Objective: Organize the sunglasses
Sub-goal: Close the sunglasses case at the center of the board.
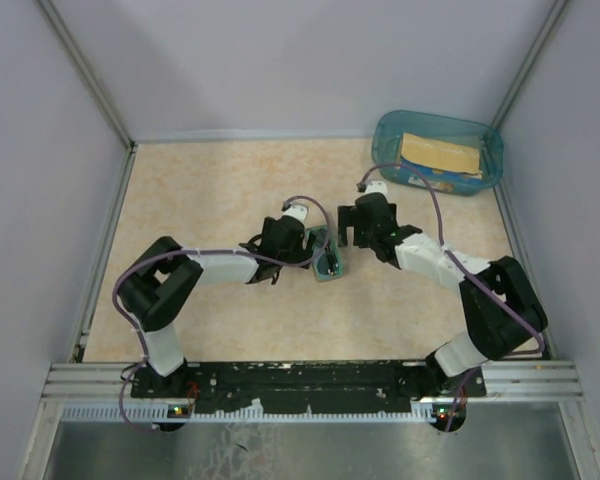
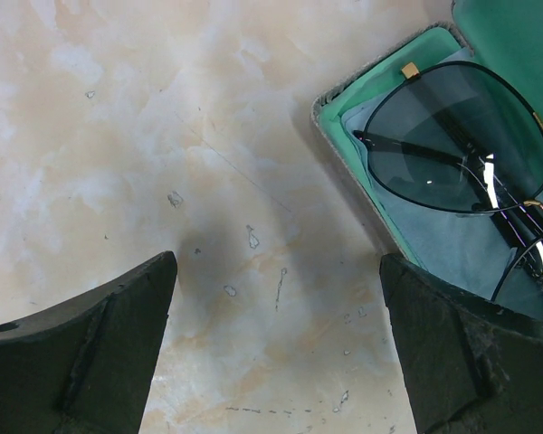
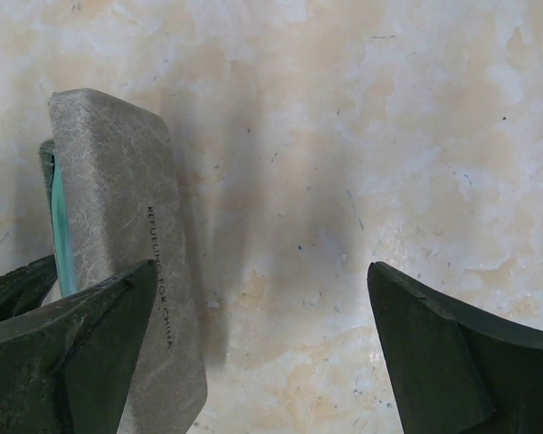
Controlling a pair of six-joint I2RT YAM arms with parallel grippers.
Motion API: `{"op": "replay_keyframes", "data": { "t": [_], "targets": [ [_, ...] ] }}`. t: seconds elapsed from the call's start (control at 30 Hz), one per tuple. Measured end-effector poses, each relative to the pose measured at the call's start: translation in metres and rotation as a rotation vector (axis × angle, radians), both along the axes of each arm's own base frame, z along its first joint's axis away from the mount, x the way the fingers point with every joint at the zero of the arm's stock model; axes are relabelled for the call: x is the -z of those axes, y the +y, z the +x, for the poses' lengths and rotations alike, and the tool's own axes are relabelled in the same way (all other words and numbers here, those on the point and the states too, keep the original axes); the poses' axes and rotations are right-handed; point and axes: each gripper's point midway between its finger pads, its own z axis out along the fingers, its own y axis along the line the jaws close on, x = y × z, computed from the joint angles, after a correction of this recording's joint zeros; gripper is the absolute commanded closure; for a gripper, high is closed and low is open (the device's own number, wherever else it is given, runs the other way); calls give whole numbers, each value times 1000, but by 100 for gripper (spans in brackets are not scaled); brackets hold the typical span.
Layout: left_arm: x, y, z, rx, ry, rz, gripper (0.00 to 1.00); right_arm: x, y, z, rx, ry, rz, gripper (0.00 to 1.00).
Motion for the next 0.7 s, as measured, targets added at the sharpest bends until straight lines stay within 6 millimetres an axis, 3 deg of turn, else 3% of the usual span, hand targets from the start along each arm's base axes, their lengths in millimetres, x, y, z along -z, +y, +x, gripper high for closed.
{"op": "replay_keyframes", "data": {
  "t": [0.7],
  "targets": [
    [1, -1, 5, -3, 0, 0, 0, 5, 11, -1, -24, 7, -16, 1]
  ]
}}
